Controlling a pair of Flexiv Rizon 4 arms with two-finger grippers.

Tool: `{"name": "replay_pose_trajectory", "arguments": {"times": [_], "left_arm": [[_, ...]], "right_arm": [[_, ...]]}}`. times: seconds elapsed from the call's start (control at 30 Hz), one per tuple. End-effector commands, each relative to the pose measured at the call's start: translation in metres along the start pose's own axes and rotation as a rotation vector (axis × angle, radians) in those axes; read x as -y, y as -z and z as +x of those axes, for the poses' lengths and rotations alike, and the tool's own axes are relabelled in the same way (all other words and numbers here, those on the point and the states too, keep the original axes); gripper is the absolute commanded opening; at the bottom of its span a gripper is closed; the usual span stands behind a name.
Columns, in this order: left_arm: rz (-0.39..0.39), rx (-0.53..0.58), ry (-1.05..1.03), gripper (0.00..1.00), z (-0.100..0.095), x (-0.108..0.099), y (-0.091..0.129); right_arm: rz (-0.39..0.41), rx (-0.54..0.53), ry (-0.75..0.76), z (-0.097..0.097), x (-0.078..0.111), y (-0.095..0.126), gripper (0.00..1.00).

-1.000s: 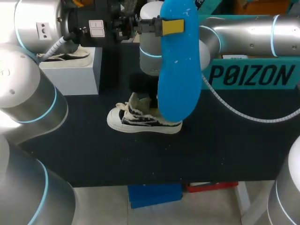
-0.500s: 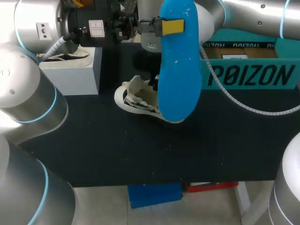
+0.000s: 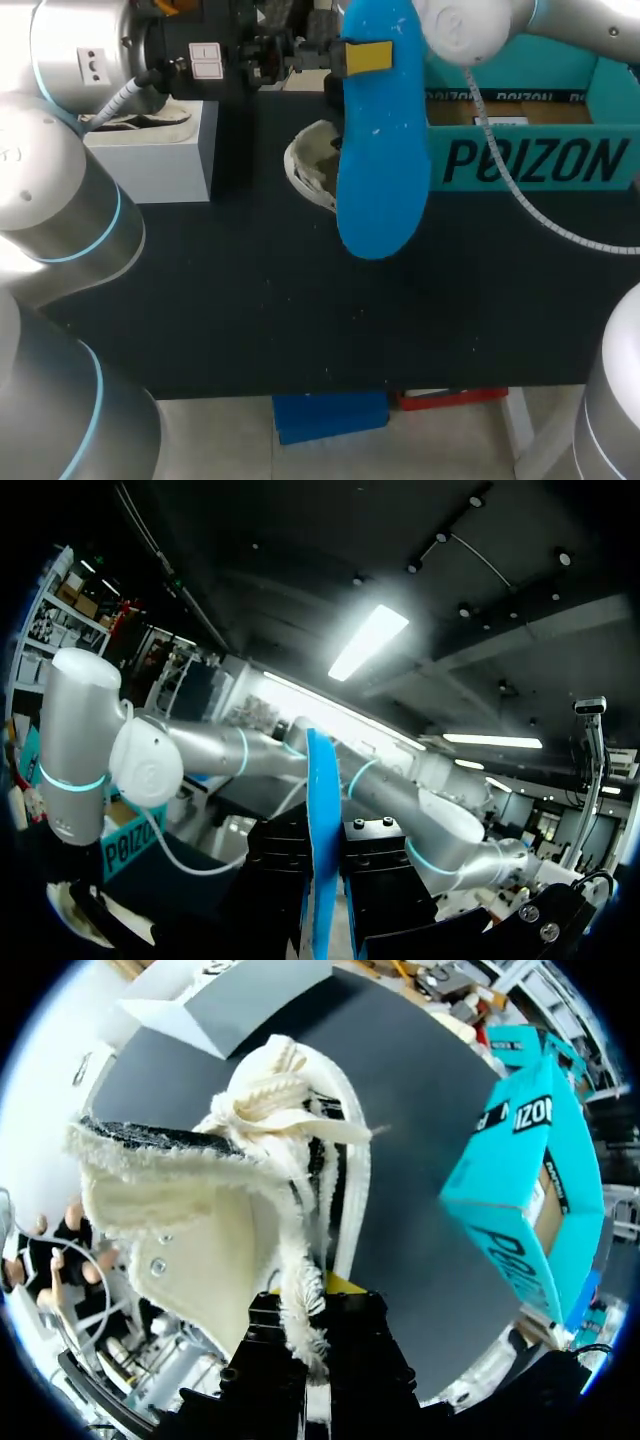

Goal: Take the shoe out of the shoebox, open the shoe tongue, remove and reinsert the insole, then place the shoe into the shoebox

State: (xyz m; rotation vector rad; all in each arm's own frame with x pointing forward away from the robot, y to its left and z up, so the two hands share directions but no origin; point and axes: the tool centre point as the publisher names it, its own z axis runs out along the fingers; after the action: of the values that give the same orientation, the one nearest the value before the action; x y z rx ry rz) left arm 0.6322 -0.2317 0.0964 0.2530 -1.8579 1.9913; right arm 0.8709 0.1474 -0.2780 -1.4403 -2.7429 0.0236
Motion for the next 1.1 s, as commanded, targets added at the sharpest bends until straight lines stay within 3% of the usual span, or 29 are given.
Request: {"name": "replay_pose_trajectory", "arguments": {"times": [0.03,0.27,1.1], "left_arm": [[0.001,0.003,0.000,0.00,0.001,-0.002,0.000],[0.001,0.003,0.000,0.00,0.001,-0.002,0.000],[0.001,0.003,0.000,0.00,0.001,-0.002,0.000]], "right_arm": [[-0.060,0.019,-0.593,0.005,-0.003,-0.003,0.00],[-0.048,0.057,-0.640,0.004,-0.010,-0.007,0.00],[-0.039,0.019,-0.618,0.010,-0.034,-0.075,0.00]]}}
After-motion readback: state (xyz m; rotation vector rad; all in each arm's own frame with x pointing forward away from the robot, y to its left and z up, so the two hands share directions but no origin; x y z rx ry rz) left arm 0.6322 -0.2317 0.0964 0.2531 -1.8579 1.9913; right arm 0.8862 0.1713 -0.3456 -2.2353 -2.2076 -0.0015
